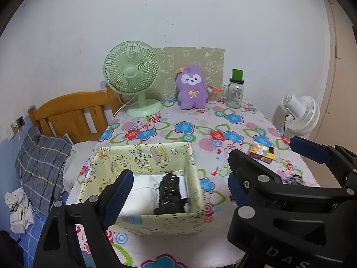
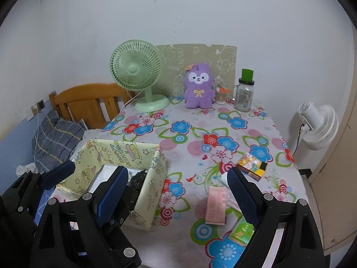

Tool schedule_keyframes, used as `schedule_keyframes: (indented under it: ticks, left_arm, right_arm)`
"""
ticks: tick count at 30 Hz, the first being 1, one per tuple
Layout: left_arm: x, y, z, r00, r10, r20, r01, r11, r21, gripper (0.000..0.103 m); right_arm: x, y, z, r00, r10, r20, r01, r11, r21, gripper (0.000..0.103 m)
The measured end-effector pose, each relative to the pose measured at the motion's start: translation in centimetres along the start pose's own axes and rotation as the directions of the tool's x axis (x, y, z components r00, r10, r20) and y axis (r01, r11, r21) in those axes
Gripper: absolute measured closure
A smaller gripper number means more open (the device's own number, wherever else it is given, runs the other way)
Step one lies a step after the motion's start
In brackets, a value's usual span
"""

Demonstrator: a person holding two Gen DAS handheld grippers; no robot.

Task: Organize soft objects
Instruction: 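Withdraw both grippers from the box and move toward the clear plastic bag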

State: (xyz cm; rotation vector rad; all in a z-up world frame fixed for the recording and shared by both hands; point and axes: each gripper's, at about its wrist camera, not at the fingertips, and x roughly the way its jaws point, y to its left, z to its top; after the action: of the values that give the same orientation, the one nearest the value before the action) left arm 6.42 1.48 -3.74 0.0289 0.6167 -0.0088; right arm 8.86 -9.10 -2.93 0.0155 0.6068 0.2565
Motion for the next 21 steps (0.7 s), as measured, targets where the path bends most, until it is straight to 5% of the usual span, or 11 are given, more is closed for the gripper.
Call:
schedule_keyframes:
  ticks: [21]
  left_arm:
    - [-3.3, -5.5, 0.7, 0.996, -0.058, 0.073, 0.056, 0.998, 0.038, 0.014]
  right_arm:
    - [-5.4, -4.8, -0.6, 0.994, -0.06, 0.097, 0.057, 0.998, 0.028, 0.011]
